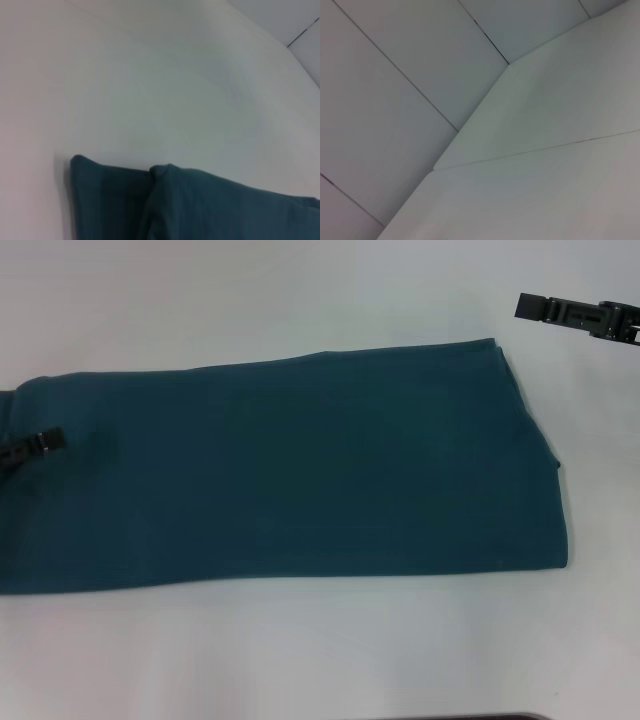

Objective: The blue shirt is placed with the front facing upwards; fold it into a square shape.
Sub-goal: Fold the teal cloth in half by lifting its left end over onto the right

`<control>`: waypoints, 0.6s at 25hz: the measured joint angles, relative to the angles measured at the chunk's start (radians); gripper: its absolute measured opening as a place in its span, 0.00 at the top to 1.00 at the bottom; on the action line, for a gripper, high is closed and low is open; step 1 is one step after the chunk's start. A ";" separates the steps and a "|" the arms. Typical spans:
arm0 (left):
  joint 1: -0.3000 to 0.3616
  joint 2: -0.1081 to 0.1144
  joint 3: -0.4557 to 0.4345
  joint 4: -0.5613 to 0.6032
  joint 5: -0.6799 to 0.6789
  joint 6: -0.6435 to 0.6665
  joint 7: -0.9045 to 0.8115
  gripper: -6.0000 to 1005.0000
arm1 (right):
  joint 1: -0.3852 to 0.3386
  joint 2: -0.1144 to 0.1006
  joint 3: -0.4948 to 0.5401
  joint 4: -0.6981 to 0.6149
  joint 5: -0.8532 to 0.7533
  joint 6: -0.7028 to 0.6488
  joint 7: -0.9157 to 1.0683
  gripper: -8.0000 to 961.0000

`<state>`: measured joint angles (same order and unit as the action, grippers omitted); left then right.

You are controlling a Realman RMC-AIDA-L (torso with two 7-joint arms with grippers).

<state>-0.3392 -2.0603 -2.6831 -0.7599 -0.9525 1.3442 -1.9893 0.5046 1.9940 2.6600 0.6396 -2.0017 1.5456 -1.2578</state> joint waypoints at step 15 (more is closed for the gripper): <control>-0.005 -0.006 0.024 0.003 0.001 -0.032 0.001 0.13 | 0.000 0.002 0.000 0.000 0.000 0.004 0.002 0.25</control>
<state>-0.3438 -2.0665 -2.6593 -0.7572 -0.9519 1.3121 -1.9883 0.5046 1.9956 2.6599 0.6396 -2.0017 1.5499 -1.2557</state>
